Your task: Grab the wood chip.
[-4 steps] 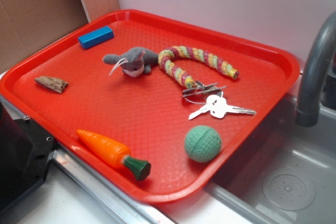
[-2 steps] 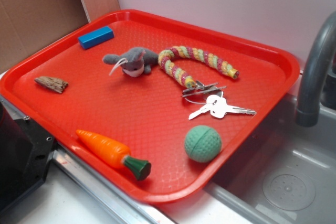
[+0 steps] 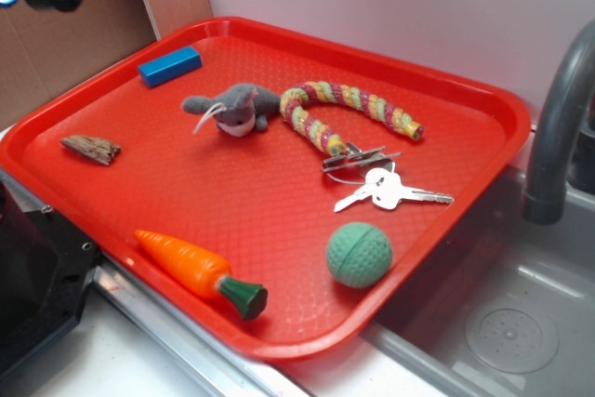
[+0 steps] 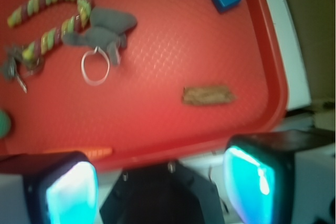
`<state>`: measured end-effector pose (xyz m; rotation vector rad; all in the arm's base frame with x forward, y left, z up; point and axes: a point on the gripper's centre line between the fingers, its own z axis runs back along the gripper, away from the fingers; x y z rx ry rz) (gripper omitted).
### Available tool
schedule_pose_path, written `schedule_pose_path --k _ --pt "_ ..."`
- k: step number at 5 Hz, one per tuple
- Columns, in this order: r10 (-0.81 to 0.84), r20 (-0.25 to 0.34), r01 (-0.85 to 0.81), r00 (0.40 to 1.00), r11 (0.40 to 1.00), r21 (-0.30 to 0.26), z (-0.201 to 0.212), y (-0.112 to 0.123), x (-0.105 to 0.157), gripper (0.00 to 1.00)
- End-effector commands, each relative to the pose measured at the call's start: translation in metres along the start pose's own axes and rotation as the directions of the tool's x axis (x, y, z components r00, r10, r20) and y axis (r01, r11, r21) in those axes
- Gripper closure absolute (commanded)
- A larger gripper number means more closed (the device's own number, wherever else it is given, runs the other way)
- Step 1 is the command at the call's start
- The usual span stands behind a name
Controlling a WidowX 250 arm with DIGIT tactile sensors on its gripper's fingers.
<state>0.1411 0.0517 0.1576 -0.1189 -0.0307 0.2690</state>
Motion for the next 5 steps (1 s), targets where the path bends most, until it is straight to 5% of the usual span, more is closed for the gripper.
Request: schedule_pose_path --k 1,3,5 --pt "0.346 0.214 -0.392 0.913 0.891 0.231 -0.037 0.041 -0.001 0.0" --pt "0.746 0.255 -0.785 0.616 0.607 0.12 -0.076 0.066 -0.003 0.0" --pt "0.719 0.249 -0.754 0.649 0.65 0.091 -0.11 0.075 0.009 0.0"
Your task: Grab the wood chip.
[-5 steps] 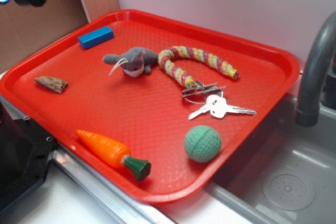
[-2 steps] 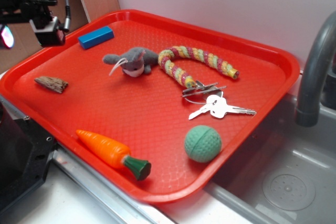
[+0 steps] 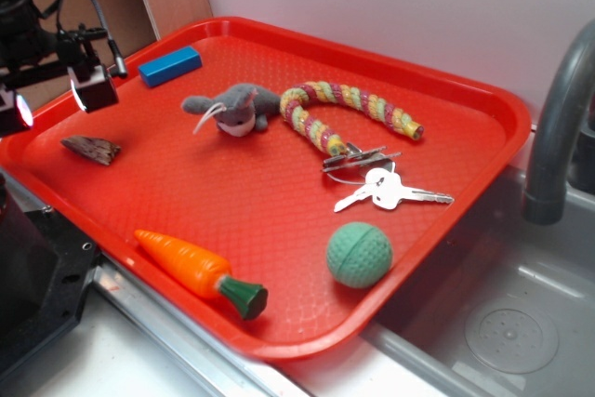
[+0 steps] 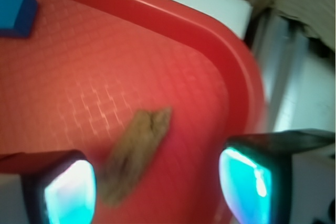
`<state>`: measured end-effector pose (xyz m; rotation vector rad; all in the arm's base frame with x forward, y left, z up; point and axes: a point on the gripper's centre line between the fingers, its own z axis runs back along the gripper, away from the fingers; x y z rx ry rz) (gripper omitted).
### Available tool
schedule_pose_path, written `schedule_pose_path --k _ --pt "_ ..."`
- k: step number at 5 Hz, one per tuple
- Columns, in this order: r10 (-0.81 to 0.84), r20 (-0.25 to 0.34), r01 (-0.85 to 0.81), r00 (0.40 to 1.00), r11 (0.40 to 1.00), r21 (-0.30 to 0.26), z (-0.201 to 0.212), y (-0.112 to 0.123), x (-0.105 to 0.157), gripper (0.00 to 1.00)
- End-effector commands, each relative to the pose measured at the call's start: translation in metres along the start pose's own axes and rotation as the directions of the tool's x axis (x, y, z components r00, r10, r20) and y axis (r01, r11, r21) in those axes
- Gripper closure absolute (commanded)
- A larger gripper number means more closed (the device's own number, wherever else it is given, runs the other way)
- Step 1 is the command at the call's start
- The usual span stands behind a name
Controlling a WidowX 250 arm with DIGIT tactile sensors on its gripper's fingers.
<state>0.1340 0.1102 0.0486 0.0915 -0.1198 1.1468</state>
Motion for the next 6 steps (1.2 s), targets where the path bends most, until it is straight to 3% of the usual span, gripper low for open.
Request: schedule_pose_path --k 1,2,3,4,5,6 --pt "-0.026 0.006 0.026 1.0 1.0 -0.004 -0.029 -0.008 0.004 0.0" --pt "-0.008 -0.015 0.008 1.0 1.0 0.005 -0.036 -0.008 -0.006 0.0" --pt "0.005 -0.025 -0.004 1.0 1.0 0.013 -0.036 -0.012 -0.017 1.0" --pt "-0.095 -0.039 0.096 0.995 0.995 0.011 -0.021 -0.014 -0.016 1.0" --pt "-0.259 -0.044 0.255 0.965 0.964 -0.068 0.001 -0.017 -0.015 1.0" --pt "-0.485 -0.059 0.463 0.872 0.859 -0.221 0.05 -0.021 -0.013 1.0"
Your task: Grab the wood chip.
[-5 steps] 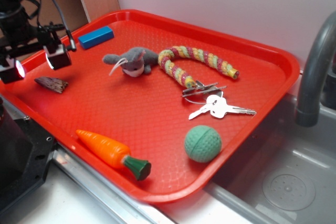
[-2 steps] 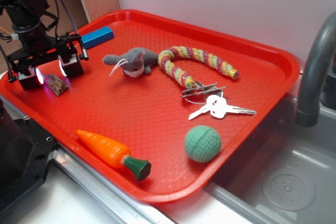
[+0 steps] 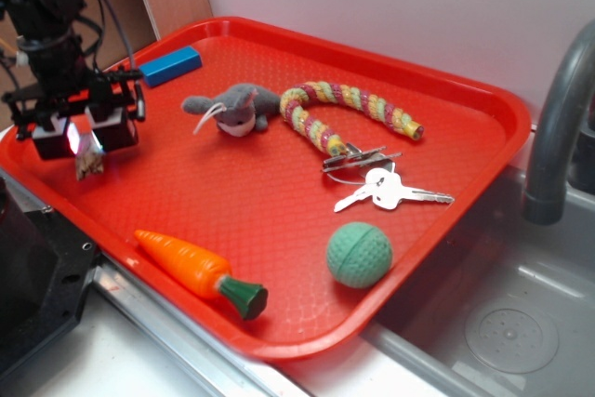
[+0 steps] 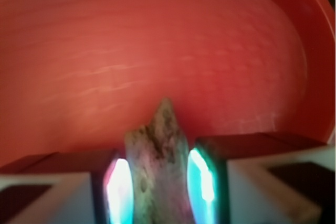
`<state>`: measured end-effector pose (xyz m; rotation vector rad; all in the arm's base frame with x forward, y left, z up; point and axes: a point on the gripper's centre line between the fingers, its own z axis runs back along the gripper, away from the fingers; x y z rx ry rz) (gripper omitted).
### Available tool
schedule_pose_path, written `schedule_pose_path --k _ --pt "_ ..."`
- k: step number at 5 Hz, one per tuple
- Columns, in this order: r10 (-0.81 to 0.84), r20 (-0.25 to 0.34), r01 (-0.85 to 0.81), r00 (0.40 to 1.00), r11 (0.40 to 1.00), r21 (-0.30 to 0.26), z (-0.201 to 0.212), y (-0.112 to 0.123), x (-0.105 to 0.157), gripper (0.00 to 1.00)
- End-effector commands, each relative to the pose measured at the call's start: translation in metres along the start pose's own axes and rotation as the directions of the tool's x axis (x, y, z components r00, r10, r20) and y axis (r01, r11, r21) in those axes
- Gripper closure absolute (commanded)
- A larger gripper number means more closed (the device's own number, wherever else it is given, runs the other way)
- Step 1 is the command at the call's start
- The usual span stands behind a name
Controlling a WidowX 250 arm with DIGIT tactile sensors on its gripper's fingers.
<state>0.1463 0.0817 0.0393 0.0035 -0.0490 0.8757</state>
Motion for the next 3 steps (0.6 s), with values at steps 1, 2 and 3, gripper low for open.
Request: schedule_pose_path --k 1,2,3 --pt "-0.464 0.014 0.458 0.886 0.87 -0.184 0.107 -0.008 -0.003 1.0" --pt "-0.669 0.033 0.665 0.742 0.729 -0.165 0.145 -0.024 -0.005 1.0" --pt "-0.735 0.072 0.737 0.674 0.661 -0.145 0.184 -0.052 -0.003 1.0"
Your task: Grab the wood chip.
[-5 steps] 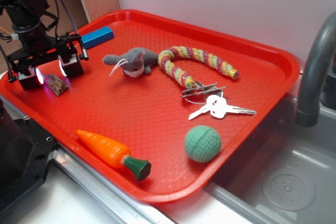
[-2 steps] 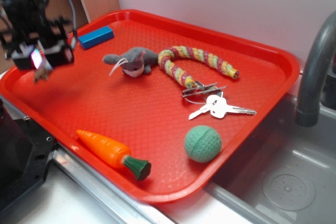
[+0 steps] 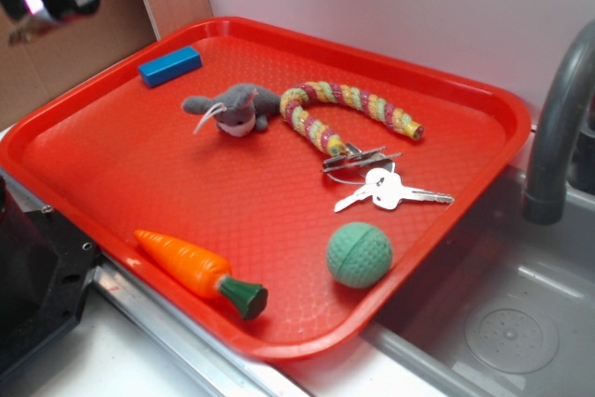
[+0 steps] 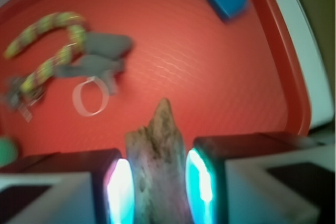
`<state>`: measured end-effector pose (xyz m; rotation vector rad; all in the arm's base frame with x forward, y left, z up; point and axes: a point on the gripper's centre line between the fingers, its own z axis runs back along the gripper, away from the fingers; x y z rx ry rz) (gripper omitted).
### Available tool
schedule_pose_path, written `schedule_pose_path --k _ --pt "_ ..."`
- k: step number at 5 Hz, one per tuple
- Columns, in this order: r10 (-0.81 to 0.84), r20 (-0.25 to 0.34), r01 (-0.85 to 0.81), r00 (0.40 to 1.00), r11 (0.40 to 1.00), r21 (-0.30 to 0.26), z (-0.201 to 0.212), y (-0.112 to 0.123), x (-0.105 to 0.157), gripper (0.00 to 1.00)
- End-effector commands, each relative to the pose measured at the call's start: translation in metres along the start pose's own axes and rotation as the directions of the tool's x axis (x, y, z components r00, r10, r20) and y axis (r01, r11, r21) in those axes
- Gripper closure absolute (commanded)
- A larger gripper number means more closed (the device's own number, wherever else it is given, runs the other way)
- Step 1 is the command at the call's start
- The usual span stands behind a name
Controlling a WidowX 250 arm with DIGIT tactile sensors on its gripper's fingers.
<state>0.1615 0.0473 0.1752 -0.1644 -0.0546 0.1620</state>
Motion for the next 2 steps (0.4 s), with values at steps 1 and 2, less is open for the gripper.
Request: schedule_pose_path --k 1,2 --pt "-0.177 0.084 0.178 0.981 0.984 0.0 0.061 -0.033 0.025 1.0" --pt "-0.202 0.133 0.207 0.97 0.978 -0.025 0.071 -0.039 0.027 1.0"
